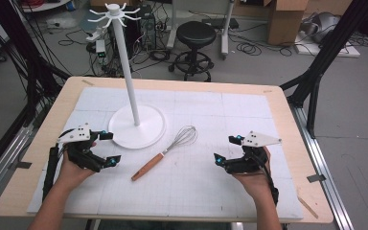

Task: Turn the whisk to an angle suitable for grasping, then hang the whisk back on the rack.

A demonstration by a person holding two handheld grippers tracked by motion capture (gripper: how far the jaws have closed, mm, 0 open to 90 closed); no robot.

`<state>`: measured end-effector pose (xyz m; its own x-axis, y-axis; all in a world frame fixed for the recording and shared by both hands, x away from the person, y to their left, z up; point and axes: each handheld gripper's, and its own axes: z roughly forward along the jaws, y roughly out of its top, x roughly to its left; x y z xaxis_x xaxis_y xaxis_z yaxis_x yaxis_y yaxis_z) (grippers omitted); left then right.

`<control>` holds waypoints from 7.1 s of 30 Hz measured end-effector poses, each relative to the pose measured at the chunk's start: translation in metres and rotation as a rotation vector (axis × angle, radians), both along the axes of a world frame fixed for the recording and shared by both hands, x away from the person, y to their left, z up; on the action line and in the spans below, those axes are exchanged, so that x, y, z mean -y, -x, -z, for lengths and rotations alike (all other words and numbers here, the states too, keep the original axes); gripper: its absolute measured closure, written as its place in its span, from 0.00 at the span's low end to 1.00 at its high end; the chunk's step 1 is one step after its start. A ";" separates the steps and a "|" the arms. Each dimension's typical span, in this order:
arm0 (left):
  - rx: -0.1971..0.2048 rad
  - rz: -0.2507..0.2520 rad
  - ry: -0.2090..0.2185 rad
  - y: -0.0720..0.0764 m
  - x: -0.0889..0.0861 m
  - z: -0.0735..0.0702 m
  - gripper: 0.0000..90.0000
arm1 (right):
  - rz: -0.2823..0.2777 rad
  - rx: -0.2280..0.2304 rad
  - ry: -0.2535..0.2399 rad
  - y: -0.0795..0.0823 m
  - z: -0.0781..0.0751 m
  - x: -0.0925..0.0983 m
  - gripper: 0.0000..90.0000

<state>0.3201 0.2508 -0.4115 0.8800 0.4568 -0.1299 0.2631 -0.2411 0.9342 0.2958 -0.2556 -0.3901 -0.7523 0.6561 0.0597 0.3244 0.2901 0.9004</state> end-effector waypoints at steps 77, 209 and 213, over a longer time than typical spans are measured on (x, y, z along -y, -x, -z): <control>-0.102 0.197 -0.395 0.001 0.114 0.028 0.77 | 0.042 0.001 0.048 0.003 -0.001 0.005 0.13; -0.022 0.060 -0.026 -0.002 0.042 -0.014 0.08 | 0.032 0.004 0.030 -0.001 -0.010 0.007 0.13; -0.020 0.060 -0.022 -0.002 0.041 -0.014 0.08 | 0.032 0.006 0.027 -0.001 -0.010 0.007 0.13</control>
